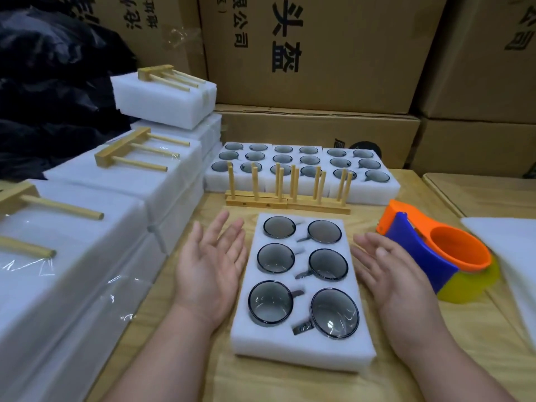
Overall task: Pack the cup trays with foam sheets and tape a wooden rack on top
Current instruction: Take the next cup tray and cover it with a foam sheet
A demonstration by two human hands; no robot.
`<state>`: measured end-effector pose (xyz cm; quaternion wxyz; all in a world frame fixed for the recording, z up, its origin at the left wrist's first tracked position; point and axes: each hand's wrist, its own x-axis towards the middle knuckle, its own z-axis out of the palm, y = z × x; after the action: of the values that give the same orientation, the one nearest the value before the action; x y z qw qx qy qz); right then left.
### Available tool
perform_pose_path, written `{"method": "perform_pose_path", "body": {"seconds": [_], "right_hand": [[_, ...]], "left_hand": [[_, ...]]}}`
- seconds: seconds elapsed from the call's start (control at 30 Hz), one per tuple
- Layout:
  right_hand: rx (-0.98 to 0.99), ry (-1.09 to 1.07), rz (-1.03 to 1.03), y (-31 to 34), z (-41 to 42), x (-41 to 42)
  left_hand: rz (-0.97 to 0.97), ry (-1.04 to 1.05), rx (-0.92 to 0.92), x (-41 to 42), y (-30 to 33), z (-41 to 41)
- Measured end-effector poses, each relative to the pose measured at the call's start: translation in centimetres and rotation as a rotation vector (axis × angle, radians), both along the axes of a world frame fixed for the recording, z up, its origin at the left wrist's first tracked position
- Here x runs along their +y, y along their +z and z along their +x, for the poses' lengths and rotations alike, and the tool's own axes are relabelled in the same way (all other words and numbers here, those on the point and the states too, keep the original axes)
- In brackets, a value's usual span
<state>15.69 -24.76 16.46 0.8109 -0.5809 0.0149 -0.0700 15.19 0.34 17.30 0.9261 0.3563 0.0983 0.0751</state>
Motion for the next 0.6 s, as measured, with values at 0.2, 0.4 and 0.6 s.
{"method": "perform_pose_path", "body": {"seconds": [0.2,0.4,0.6], "right_hand": [[0.052,0.073,0.062,0.5,2.7,2.3],[0.01,0.2,0.052,0.1,2.1,2.3],[0.04,0.267,0.203,0.3,1.9,2.0]], "left_hand": [[0.113,-0.168,-0.018,-1.4,0.3,1.3],[0.22,-0.199,-0.241,-2.9,2.6,-0.5],[0.32,-0.144,-0.135,-3.2,-1.1,1.5]]}}
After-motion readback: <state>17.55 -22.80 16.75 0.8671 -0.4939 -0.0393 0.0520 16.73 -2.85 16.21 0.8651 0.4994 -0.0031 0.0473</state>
